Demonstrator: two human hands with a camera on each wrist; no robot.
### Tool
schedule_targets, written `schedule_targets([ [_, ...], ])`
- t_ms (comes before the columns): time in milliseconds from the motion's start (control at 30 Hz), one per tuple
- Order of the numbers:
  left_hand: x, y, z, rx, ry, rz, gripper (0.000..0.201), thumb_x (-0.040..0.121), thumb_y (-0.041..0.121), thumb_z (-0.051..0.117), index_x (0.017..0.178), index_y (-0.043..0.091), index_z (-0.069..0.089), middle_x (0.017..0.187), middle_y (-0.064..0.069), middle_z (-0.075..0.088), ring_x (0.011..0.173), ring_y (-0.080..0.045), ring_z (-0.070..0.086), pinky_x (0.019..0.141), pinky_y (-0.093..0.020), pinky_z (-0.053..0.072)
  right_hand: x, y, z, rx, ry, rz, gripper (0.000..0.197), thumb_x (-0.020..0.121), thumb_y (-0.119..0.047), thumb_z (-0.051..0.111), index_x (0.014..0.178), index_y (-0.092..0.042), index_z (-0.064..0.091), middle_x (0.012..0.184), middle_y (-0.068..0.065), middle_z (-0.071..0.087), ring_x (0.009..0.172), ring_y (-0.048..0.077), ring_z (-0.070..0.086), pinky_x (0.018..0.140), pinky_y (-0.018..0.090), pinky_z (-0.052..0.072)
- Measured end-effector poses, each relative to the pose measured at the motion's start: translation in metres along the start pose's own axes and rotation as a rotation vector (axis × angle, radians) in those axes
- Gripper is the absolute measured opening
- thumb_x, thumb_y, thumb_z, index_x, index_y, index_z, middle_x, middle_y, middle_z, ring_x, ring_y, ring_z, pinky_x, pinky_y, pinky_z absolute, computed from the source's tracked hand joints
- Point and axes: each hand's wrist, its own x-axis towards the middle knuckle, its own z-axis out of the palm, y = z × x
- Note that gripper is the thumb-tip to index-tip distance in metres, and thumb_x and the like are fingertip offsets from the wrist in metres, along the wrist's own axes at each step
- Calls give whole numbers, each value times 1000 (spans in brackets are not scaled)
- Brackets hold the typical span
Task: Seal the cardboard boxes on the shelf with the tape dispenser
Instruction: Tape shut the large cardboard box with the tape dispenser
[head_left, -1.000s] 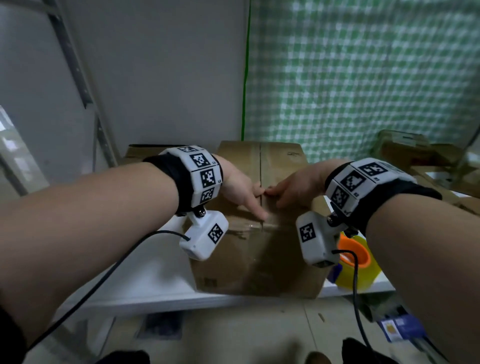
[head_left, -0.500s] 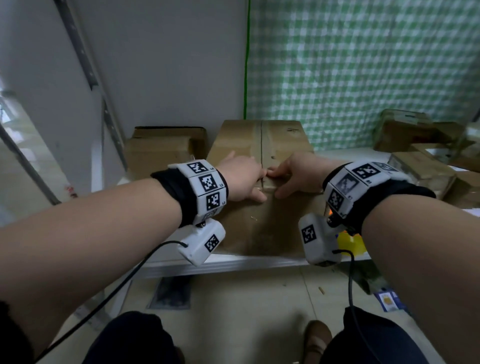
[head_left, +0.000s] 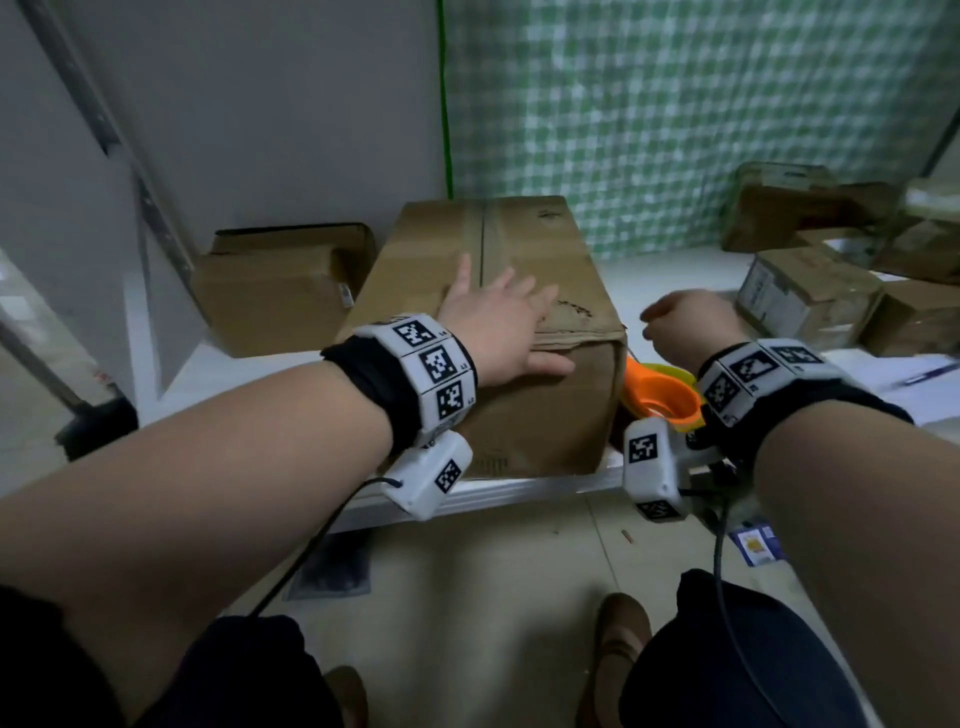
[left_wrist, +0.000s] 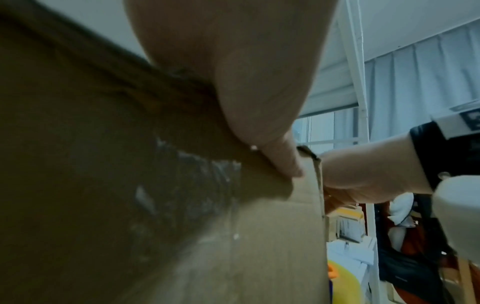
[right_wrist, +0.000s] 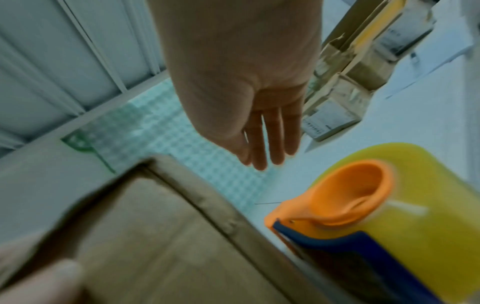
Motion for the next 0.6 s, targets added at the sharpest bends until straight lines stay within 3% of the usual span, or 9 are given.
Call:
schedule_targets([
  [67,4,4,7,-17,54,11,93,77,80,25,151,27,9,158,-1,17,145,-21,13,111,-64,-4,-4,11,13,-222,-148,29,26,92,-18,55,110,-5,69,116,12,66,105,29,61,90,34,51],
  [167,7,5,9,-11,83,-4,92,77,79,24,151,25,11,157,-3,19,145,-21,17,111,-64,-6,-15,16,29,-320,-323,29,35,89,-35,60,109,-7,65,112,14,66,93,29,60,76,30,48],
  [267,7,6,9,-15,93,-4,91,78,79,25,151,25,12,157,-4,19,145,-21,17,111,-64,-7,-19,20,43,-306,-458,-43,53,81,-26,71,128,-17,47,106,15,58,103,33,57,85,37,47],
  [367,9,5,10,-21,86,-9,92,77,79,24,151,26,12,157,-3,18,145,-21,17,111,-63,-5,-20,21,49,-264,-408,-66,63,76,-20,74,129,-20,40,91,9,49,101,35,57,85,41,50],
  [467,9,5,9,-28,90,-8,92,77,79,25,151,26,11,157,-2,17,145,-22,15,111,-63,-5,-18,19,44,-271,-362,-29,44,79,-23,69,116,-29,47,90,10,55,93,33,58,80,38,51],
  [533,9,5,9,-33,90,-5,92,77,79,25,151,26,11,158,-2,16,145,-22,14,111,-63,-5,-15,18,35,-182,-296,69,21,80,-25,66,99,-20,59,90,13,61,81,29,56,67,31,47],
  [600,8,5,8,-38,80,-4,92,78,79,26,151,26,11,158,-1,16,145,-23,13,111,-64,-5,-13,16,26,-54,-233,127,22,80,-29,65,83,-8,64,78,13,59,67,24,52,52,28,39],
])
